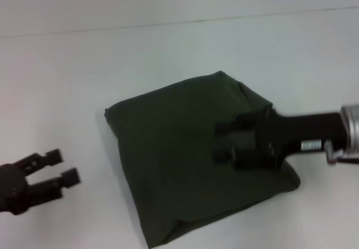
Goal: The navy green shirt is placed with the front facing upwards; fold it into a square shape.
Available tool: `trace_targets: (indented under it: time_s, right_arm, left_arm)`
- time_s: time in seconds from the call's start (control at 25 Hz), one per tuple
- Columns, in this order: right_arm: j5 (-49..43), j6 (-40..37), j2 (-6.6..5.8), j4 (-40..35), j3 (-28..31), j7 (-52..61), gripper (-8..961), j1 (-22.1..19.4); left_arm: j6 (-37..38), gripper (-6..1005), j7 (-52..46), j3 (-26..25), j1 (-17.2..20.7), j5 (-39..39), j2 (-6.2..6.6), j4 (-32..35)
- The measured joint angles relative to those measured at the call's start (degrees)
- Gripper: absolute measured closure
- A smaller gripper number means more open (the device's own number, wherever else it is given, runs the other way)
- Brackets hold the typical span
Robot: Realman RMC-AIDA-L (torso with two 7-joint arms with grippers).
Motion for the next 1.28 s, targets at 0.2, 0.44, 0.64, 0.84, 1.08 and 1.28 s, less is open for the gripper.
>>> trace_targets:
  time_s: [0.2,0.44,0.64,0.84,1.08,1.28]
  right_arm:
    - [-0.47,2.26,-0.18,8.55,-2.57,-9.10,219,-1.26]
    - [-0.36,2.66,-0.39,10.42,1.38,-13.41,264,-3.10]
    - [-0.50,2.16,-0.60,10.60,2.76,-15.55,281,-3.86]
    - [-0.42,1.91,-0.60,10.76,2.96,-16.34,230,-3.87]
    - [-0.49,1.79,-0.58,10.97,1.38,-17.29,223,-3.24]
    - [-0.49,1.50,-0.29,11.19,-1.91,-20.85,230,-3.03]
  left_arm:
    - [0.22,66,7.62,2.45,0.06,-0.03,-0.68,-5.04]
    - [-0.54,66,18.85,1.91,0.18,-1.45,-0.95,-10.55]
    - [-1.18,66,23.31,2.02,0.58,-0.45,-1.00,-11.64]
    - [-0.33,66,30.46,1.76,2.07,1.04,-1.14,-12.62]
    - [-0.17,66,31.60,1.48,2.29,1.10,-1.12,-13.58]
    - [-1.13,65,31.67,1.47,2.06,1.34,-1.05,-14.52]
